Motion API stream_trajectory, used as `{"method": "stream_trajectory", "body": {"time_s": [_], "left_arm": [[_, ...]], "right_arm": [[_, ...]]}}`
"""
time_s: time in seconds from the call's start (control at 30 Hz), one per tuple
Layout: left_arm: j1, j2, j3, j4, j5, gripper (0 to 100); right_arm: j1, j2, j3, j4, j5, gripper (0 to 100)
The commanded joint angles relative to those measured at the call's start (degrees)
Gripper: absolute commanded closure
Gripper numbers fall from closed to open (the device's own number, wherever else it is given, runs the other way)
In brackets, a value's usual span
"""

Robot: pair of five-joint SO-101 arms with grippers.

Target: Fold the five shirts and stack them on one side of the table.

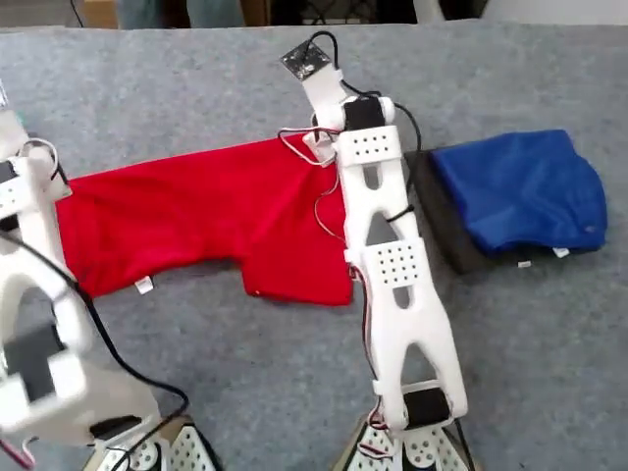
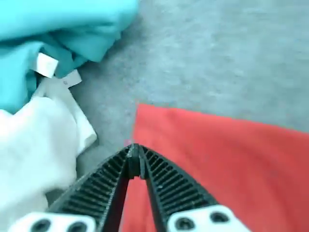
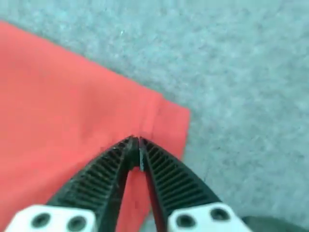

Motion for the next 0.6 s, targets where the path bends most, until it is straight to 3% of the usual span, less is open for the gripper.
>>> {"method": "stream_trajectory", "body": {"time_s": [0.0,0.13,0.3,0.43,0.57], "left_arm": [[6.29,-14.42,7.16,4.66,0.79,97],[10.07,-23.91,20.09,3.78,0.88,97],[7.87,-26.02,32.84,-2.99,0.7,97],[6.29,-22.15,35.38,-5.71,-1.32,97],[5.93,-14.07,32.04,-5.27,-1.93,97]], "right_arm": [[0.0,-5.76,-3.12,1.41,0.62,98.4],[0.09,-8.84,-3.21,4.92,0.35,98.4],[0.53,-14.99,-3.47,11.78,0.18,98.4],[2.46,-20.18,1.27,12.92,-2.37,98.4],[4.75,-25.98,19.03,12.84,-3.6,98.4]]}}
